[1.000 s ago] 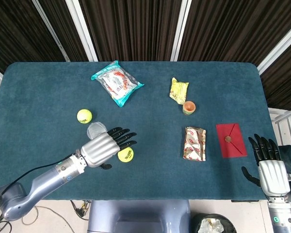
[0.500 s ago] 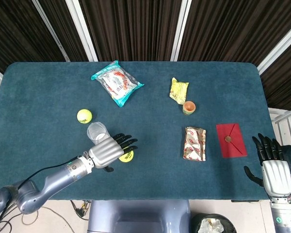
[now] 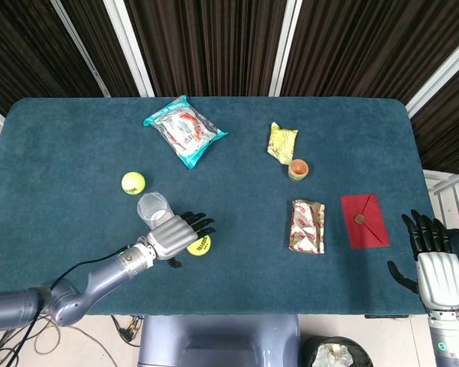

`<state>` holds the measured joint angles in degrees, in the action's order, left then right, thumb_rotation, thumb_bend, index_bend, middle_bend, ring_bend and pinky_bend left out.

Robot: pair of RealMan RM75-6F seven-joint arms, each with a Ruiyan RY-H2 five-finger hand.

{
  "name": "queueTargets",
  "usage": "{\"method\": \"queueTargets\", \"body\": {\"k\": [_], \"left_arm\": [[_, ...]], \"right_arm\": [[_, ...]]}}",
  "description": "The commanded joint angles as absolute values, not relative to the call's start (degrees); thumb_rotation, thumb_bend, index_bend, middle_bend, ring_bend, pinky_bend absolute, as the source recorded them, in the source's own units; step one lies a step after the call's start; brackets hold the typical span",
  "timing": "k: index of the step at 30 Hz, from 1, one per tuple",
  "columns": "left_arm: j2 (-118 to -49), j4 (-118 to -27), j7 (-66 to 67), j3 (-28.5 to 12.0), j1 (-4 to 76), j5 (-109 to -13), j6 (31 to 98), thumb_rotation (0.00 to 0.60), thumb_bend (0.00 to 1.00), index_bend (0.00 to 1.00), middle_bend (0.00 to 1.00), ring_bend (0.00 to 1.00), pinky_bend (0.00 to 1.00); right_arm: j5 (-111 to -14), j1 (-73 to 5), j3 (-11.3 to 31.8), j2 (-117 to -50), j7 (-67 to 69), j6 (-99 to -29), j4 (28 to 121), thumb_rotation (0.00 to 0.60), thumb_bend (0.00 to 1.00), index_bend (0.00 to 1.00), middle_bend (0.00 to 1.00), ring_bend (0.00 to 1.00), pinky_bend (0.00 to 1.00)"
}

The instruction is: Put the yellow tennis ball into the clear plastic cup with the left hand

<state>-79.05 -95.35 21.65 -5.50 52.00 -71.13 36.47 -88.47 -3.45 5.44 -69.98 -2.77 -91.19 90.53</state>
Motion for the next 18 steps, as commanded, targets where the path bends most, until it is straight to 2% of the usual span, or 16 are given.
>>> {"method": "queueTargets", "body": {"k": [1,5,12,18], "left_arm": [[-81.19,-93.07,21.09,-5.37,52.59,-70.53,36.47,0.600,0.00,0.15,0.06,0.03,0.17],[-82.89,-91.33,21.06,-4.99,53.11,-70.62,36.55,0.600,0.01,0.16,0.09,0.05,0.20],[-85.21,-89.02,21.91,-4.04,53.49,-71.23,37.55,0.600,0.08,0.22,0.19,0.14,0.29],[-86.56,-87.67,22.62,-3.88,53.72,-70.29,38.28,0.600,0.14,0.26,0.23,0.16,0.31]], "right_arm": [[-88.20,-3.46,5.52,-69.96,-2.70,-91.00,90.51,0.600,0.34,0.00,0.02,0.02,0.00],[-87.85,-3.55,5.62,-69.97,-2.78,-90.66,90.66,0.600,0.34,0.00,0.02,0.02,0.00],[-87.65,-3.42,5.64,-69.81,-2.50,-90.67,90.72,0.600,0.34,0.00,0.02,0.02,0.00],[-87.10,-3.48,5.74,-69.83,-2.40,-90.19,90.60,0.600,0.34,0.00,0.02,0.02,0.00]]}}
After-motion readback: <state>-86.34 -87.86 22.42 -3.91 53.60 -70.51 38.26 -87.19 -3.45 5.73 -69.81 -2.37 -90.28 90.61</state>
